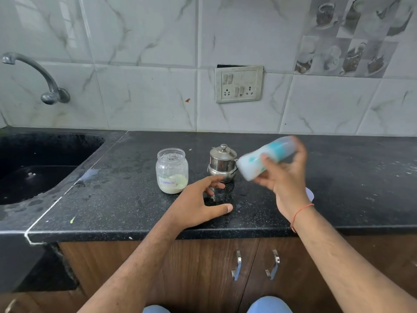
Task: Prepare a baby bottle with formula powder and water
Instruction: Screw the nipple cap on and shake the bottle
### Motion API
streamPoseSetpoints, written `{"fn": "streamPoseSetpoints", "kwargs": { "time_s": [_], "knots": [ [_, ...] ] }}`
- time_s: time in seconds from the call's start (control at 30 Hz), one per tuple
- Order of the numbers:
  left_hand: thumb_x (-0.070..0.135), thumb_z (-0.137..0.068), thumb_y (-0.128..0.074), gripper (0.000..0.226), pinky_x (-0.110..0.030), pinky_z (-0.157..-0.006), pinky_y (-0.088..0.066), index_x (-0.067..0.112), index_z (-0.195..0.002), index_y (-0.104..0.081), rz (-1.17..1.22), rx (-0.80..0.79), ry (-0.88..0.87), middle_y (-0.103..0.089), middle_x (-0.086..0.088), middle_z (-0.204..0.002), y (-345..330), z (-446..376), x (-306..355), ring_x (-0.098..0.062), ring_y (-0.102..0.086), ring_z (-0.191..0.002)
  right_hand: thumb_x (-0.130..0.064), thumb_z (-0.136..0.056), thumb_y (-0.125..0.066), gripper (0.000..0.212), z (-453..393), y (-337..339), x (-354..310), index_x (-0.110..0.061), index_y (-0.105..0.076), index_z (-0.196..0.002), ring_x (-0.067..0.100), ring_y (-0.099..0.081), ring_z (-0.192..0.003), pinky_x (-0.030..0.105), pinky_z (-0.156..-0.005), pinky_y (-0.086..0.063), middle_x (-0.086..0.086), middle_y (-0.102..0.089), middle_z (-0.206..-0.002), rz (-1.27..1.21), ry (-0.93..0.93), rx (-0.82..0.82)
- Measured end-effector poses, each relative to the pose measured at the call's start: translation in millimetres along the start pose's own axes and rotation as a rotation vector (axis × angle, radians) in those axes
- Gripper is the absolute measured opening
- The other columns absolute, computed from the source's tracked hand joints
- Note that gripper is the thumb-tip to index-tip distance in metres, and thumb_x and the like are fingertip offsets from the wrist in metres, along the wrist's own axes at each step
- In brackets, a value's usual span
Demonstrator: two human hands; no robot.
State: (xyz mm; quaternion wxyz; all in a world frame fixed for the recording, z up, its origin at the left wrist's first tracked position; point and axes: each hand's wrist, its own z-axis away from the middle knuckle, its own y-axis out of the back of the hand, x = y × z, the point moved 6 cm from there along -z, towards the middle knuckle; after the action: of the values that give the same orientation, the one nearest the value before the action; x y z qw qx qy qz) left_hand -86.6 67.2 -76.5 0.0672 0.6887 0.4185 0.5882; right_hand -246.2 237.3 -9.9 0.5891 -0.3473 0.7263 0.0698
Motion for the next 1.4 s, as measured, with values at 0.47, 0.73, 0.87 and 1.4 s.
{"fn": "streamPoseSetpoints", "kwargs": {
  "time_s": [0.47, 0.73, 0.87, 1.4],
  "knots": [
    [0.067, -0.075, -0.088, 0.087, -0.039, -0.112, -0.056, 0.047, -0.153, -0.055, -0.007, 0.006, -0.003, -0.069, 0.036, -0.130, 1, 0, 1, -0.002, -0.068, -0.115, -0.001, -0.095, -0.075, 0.071, -4, 8, -2, -0.034, -0.038, -0.147, 0.031, -0.079, -0.101, 0.050, -0.069, -0.066, 0.007, -0.071, -0.120, -0.037, 0.004, 0.049],
    [0.054, -0.081, -0.095, 0.083, -0.035, -0.112, -0.055, 0.047, -0.153, -0.055, -0.018, 0.013, -0.001, -0.070, 0.033, -0.130, 1, 1, 1, -0.002, -0.067, -0.114, -0.003, -0.096, -0.074, 0.072, -8, 4, 1, -0.035, -0.038, -0.149, 0.034, -0.079, -0.102, 0.053, -0.072, -0.066, 0.005, -0.072, -0.118, -0.056, -0.035, 0.023],
    [0.056, -0.079, -0.095, 0.086, -0.035, -0.111, -0.056, 0.046, -0.155, -0.055, -0.020, 0.006, 0.004, -0.069, 0.036, -0.129, 2, 1, 2, -0.001, -0.067, -0.114, 0.001, -0.092, -0.077, 0.074, -2, -9, 7, -0.038, -0.044, -0.146, 0.034, -0.079, -0.101, 0.053, -0.070, -0.066, 0.007, -0.077, -0.108, 0.095, -0.043, -0.113],
    [0.054, -0.080, -0.096, 0.084, -0.034, -0.111, -0.056, 0.047, -0.153, -0.055, -0.030, 0.017, -0.003, -0.069, 0.035, -0.129, 2, 0, 2, -0.003, -0.066, -0.115, -0.002, -0.096, -0.074, 0.068, -4, 7, 5, -0.035, -0.041, -0.145, 0.030, -0.079, -0.102, 0.050, -0.071, -0.066, 0.007, -0.072, -0.120, -0.080, -0.014, 0.062]
  ]
}}
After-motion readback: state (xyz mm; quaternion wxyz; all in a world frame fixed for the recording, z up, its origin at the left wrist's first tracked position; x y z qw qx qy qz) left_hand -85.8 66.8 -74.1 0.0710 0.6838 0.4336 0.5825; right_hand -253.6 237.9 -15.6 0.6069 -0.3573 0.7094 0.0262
